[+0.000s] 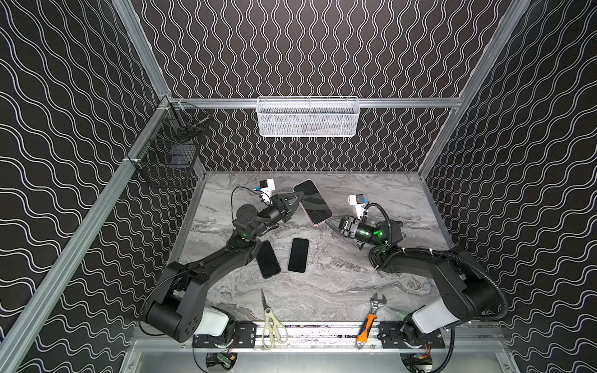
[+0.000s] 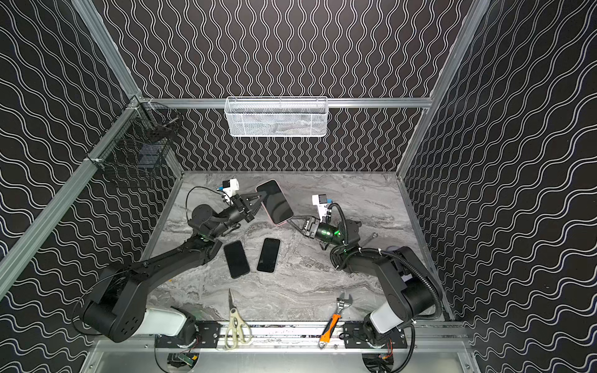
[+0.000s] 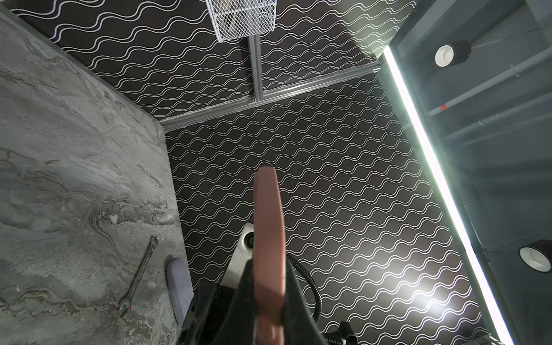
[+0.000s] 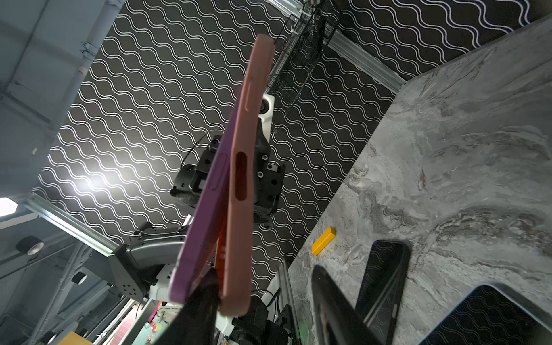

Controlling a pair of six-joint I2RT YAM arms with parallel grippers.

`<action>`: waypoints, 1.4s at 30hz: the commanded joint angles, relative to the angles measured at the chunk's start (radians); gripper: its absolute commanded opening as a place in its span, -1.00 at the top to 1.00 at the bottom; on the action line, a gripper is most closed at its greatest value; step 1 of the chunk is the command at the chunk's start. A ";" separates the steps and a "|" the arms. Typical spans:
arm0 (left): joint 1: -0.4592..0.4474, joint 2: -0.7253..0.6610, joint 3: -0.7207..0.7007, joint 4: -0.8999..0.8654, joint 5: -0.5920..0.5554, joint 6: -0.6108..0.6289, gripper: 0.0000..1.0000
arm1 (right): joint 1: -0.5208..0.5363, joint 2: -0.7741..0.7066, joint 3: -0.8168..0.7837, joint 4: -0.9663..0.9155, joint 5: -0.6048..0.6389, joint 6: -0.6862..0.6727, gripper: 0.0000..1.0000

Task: Take the phone out of the phone case
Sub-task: Remove the phone case from the phone.

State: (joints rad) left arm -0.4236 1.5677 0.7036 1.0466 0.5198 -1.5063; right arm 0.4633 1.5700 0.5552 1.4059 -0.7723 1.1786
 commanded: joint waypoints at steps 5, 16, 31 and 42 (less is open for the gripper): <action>-0.003 0.040 0.017 0.070 0.009 0.054 1.00 | 0.000 0.005 -0.009 0.186 0.016 0.112 0.35; -0.003 0.074 0.016 0.070 0.009 0.075 1.00 | 0.005 -0.052 -0.011 0.146 0.025 0.107 0.54; -0.003 0.092 0.005 0.071 0.011 0.089 0.98 | 0.009 -0.053 -0.026 0.194 0.075 0.162 0.85; -0.003 0.087 0.003 0.070 0.014 0.095 0.28 | 0.008 -0.045 -0.054 0.229 0.135 0.196 0.90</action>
State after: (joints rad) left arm -0.4267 1.6543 0.7055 1.1118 0.5297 -1.4399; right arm 0.4709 1.5246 0.5034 1.4990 -0.6788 1.3479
